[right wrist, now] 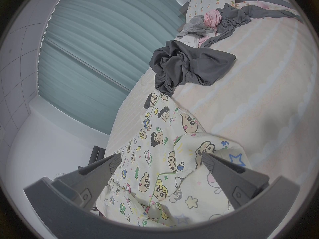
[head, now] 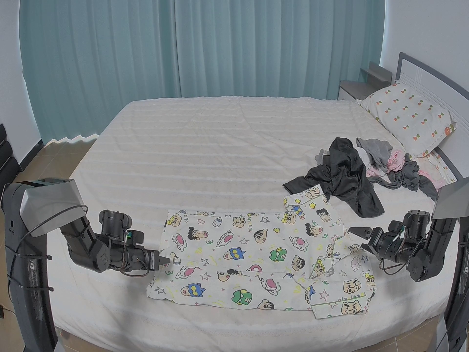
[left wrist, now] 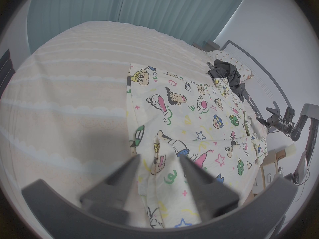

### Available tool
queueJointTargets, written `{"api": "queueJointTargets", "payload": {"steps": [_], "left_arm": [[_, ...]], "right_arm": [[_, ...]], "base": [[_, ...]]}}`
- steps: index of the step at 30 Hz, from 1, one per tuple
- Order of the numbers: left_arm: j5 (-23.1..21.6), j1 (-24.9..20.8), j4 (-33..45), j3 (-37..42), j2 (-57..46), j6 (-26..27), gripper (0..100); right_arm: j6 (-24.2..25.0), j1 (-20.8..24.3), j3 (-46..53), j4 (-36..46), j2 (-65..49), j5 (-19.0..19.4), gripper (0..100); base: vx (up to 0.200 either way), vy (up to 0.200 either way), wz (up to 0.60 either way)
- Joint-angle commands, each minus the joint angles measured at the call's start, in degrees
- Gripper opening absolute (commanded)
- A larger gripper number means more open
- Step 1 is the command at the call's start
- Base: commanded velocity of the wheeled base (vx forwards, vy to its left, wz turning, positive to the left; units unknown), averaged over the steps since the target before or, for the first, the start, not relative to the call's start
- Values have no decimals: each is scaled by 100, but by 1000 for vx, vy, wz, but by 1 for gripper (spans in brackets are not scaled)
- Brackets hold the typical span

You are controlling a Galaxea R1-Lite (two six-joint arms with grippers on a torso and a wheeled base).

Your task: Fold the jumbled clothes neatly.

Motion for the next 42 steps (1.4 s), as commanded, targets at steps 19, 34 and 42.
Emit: {"api": "queueJointTargets", "payload": {"steps": [19, 34, 42], "left_arm": [[-192, -428, 20, 104, -215, -23, 100], [-105, -314, 11, -45, 119, 21, 100], [-105, -402, 20, -37, 128, 21, 100]], "right_arm": [[-2, 0, -3, -19, 29, 3, 100], [-11, 0, -3, -19, 29, 3, 100], [-20, 0, -3, -19, 38, 3, 100]], "base": [[0, 0, 0], [0, 0, 0], [0, 0, 0]]}}
